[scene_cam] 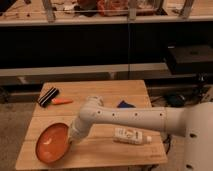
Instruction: Drag the ceramic bowl in a circle
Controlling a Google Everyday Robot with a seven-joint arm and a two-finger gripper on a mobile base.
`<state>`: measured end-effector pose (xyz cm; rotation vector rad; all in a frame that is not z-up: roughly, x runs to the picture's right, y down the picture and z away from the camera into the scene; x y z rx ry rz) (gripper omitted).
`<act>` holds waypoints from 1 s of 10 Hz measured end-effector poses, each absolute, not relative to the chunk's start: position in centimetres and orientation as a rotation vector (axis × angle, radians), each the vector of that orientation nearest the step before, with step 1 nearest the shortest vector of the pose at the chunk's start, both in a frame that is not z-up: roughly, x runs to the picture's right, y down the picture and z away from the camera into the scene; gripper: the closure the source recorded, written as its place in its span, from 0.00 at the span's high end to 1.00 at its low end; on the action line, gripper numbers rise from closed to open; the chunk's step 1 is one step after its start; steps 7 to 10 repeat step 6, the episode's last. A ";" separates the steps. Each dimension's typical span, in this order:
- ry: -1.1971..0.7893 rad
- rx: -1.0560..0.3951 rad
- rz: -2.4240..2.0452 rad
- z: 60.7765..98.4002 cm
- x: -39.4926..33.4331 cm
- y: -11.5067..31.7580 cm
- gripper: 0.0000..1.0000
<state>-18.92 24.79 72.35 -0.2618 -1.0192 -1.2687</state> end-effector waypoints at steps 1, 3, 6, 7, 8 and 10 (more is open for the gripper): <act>-1.022 -0.246 -1.277 73.1 -19.8 24.0 0.00; -1.021 -0.227 -1.273 75.5 -20.8 22.4 0.00; -1.004 -0.203 -1.224 79.9 -21.3 19.4 0.00; -1.004 -0.203 -1.224 79.9 -21.3 19.4 0.00; -1.004 -0.203 -1.224 79.9 -21.3 19.4 0.00; -1.004 -0.203 -1.224 79.9 -21.3 19.4 0.00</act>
